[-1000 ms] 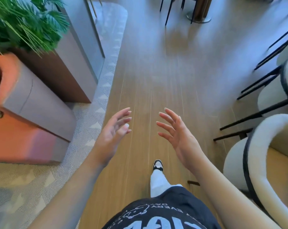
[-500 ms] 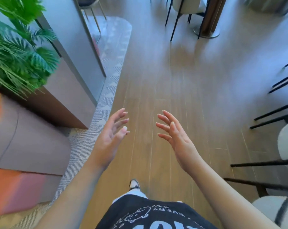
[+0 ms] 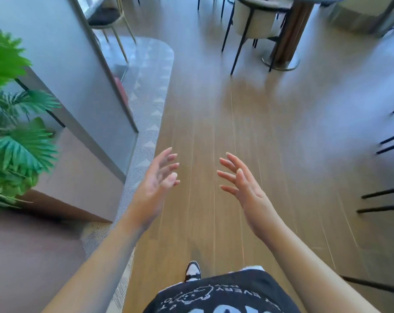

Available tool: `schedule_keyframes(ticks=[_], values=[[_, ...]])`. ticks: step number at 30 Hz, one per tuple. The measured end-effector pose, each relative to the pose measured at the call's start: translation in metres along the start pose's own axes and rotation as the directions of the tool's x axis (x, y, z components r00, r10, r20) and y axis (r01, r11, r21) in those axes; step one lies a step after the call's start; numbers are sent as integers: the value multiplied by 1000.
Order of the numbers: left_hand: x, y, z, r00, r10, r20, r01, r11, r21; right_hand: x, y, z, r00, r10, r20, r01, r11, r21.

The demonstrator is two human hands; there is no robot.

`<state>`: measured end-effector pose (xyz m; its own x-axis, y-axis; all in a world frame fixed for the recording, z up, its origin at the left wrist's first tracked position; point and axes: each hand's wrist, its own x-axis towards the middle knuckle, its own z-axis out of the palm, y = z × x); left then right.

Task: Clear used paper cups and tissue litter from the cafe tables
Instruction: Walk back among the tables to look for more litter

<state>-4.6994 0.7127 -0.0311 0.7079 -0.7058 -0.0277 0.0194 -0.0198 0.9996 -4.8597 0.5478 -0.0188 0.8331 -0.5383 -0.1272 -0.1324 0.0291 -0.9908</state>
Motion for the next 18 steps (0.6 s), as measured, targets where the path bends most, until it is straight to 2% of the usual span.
schedule_keyframes(ticks=[8, 18], values=[[154, 8, -8, 1000, 3, 27, -3, 1000, 4, 149, -14, -28, 999, 13, -48, -14, 1000, -10], [360, 1, -3, 997, -61, -38, 63, 997, 47, 370, -20, -94, 998, 49, 42, -49, 999, 9]])
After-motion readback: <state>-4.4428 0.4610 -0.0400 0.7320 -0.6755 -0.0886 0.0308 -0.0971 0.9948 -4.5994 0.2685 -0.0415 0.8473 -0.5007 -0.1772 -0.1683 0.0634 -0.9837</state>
